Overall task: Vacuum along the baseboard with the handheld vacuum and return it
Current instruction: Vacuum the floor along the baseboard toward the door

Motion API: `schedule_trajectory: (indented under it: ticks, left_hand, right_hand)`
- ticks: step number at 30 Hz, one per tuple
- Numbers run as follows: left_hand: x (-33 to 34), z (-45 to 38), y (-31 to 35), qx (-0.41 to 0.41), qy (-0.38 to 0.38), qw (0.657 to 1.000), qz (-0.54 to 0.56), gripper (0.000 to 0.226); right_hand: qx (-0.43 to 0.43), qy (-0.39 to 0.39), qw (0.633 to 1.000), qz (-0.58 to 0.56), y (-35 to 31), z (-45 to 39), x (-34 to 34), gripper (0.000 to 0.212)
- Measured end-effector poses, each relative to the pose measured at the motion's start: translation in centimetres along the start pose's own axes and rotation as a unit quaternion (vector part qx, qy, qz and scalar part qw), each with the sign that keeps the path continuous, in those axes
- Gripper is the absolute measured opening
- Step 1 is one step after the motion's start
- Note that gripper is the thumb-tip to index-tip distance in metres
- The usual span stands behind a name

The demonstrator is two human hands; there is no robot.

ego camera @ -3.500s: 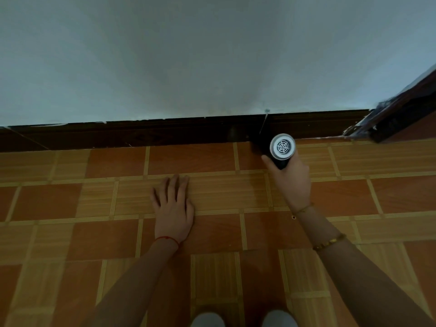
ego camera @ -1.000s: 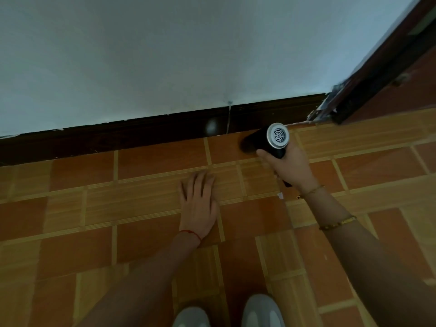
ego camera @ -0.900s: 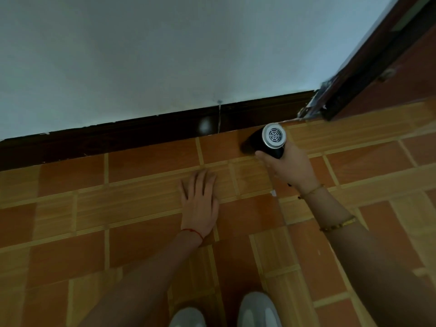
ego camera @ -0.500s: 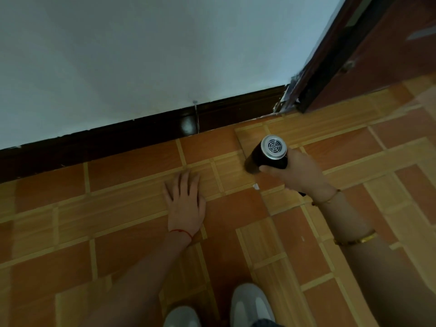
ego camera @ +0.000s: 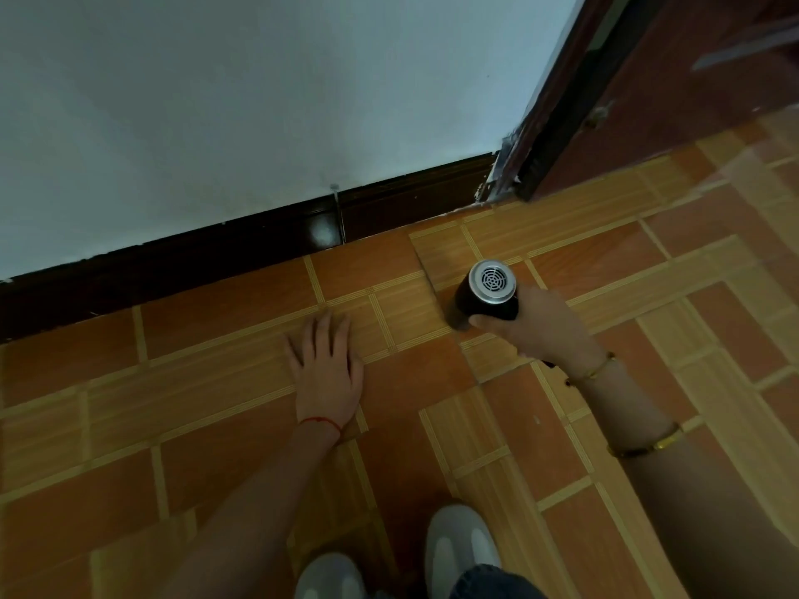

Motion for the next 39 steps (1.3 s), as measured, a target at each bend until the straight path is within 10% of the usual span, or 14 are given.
schedule_trajectory:
  ticks: [4,22,30,39]
  left_hand:
    - [0.0,0.0,0.0,0.001,-0.003,1.000,-0.002,0.057]
    - [0.1,-0.2,0.1,0.000,-0.010,1.000,-0.023,0.057]
    - [0.1,-0.2,0.1,-0.004,-0.002,1.000,-0.008,0.055]
    - [0.3,-0.2,0.0,-0.004,0.001,1.000,-0.015,0.055]
  right_hand:
    - [0.002,-0.080,0.994,-0.076,-0.7,-0.2,1.6,0.039]
    - [-0.009,0.154,0.981,-0.116,-5.0,-8.8,-0.2,0.070]
    - [-0.088,0.101,0.984,-0.119,-7.3,-10.2,1.2,0.068]
    - [0.053,0.207,0.969,-0.127,1.6,-11.5,-3.7,0.076]
Point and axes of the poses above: each hand's wrist, its own z-axis away from the middle knuckle, its own x-axis out of the palm, y = z × x, the point moved 10 cm from there along -z, towards the middle knuckle, and after that the axes turned 6 degrees about x, right-handed, at the moved point
